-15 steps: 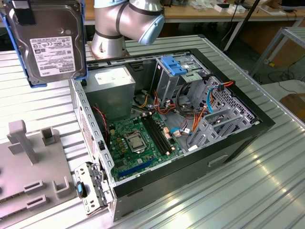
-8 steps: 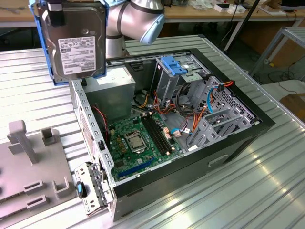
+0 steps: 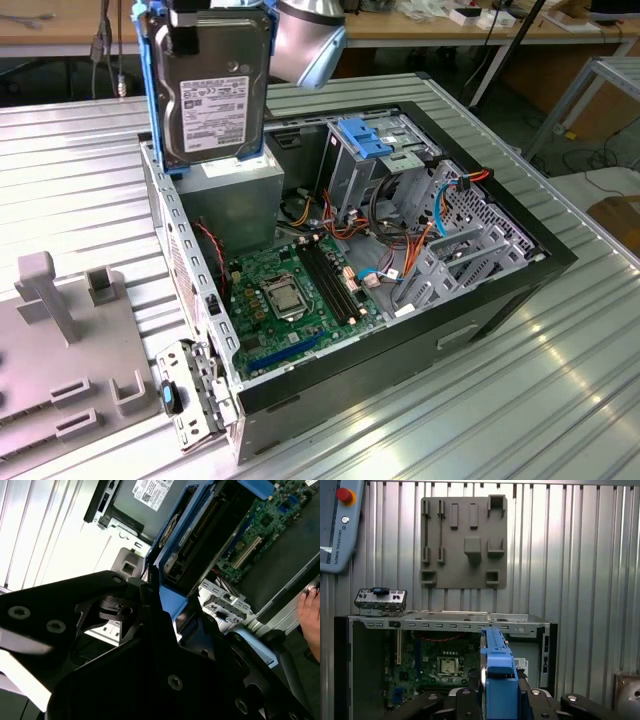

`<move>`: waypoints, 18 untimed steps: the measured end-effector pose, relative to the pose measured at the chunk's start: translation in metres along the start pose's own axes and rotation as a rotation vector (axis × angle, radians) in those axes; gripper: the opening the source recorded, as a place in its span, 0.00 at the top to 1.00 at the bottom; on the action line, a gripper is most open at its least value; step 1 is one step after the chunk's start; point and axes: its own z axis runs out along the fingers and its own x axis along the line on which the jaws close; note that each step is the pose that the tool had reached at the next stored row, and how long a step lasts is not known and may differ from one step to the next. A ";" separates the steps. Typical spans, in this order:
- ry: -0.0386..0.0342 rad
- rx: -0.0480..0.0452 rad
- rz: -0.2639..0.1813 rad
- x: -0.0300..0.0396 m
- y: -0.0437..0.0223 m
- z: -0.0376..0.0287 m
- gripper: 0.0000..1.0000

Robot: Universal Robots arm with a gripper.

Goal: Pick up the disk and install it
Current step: 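Pick up the disk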

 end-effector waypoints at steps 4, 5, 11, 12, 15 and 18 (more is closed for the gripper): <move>0.0081 -0.0003 0.001 0.0011 -0.0083 0.0013 0.63; 0.0098 -0.0002 0.001 0.0016 -0.0093 0.0018 0.63; 0.0107 -0.0003 0.001 0.0097 -0.0155 0.0071 0.63; 0.0062 -0.0003 0.001 0.0116 -0.0179 0.0084 0.63; 0.0002 -0.0001 0.002 0.0162 -0.0234 0.0103 0.63; -0.0001 0.0000 0.003 0.0227 -0.0302 0.0117 0.63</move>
